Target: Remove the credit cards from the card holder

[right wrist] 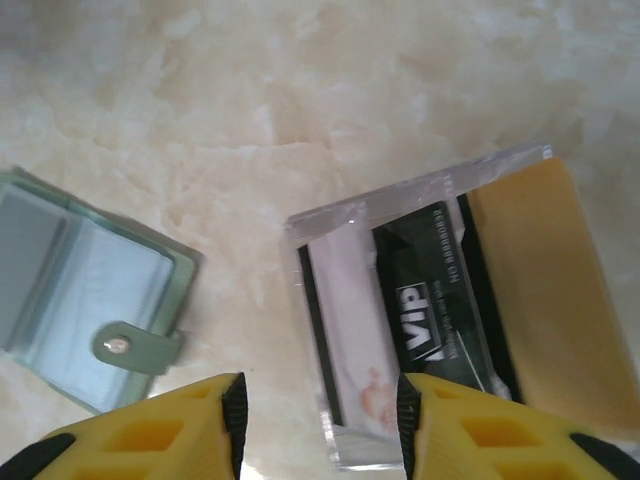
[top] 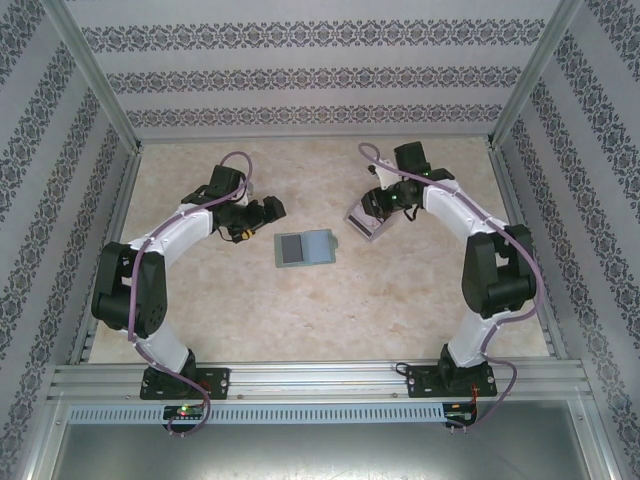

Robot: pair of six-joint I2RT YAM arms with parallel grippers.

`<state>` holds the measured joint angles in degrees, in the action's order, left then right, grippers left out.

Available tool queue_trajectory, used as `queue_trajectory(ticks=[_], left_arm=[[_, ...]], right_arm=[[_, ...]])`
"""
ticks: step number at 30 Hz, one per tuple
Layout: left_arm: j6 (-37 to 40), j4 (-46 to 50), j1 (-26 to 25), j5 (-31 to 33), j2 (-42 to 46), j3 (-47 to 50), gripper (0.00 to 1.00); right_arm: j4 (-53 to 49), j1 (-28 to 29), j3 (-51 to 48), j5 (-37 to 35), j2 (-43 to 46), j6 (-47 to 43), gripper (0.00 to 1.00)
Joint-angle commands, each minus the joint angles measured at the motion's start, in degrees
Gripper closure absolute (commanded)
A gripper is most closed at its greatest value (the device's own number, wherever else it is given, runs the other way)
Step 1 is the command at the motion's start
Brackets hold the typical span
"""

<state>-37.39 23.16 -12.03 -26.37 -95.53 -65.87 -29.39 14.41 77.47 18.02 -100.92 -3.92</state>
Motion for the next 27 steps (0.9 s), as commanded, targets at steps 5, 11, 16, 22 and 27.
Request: queue_trajectory(ticks=[5, 11, 16, 22, 27], left_arm=[[1.3, 2.7, 4.3, 4.0, 4.2, 2.6, 0.01], [2.1, 3.8, 7.3, 4.9, 7.9, 5.3, 0.01], [1.5, 2.5, 8.5, 2.8, 9.9, 7.9, 0.01], [1.2, 2.4, 9.0, 1.8, 10.3, 8.3, 0.01], [1.1, 2.9, 9.1, 1.1, 9.0, 7.4, 0.01]], right_arm=[[4.6, 13.9, -4.8, -12.9, 4.4, 22.4, 0.49], [7.8, 25.0, -4.3, -11.8, 0.3, 28.2, 0.36], [7.1, 29.2, -0.2, -13.1, -6.1, 30.4, 0.33], [2.4, 29.6, 4.6, -18.5, -11.5, 29.7, 0.35], [0.9, 29.0, 5.8, -20.4, -14.0, 30.0, 0.36]])
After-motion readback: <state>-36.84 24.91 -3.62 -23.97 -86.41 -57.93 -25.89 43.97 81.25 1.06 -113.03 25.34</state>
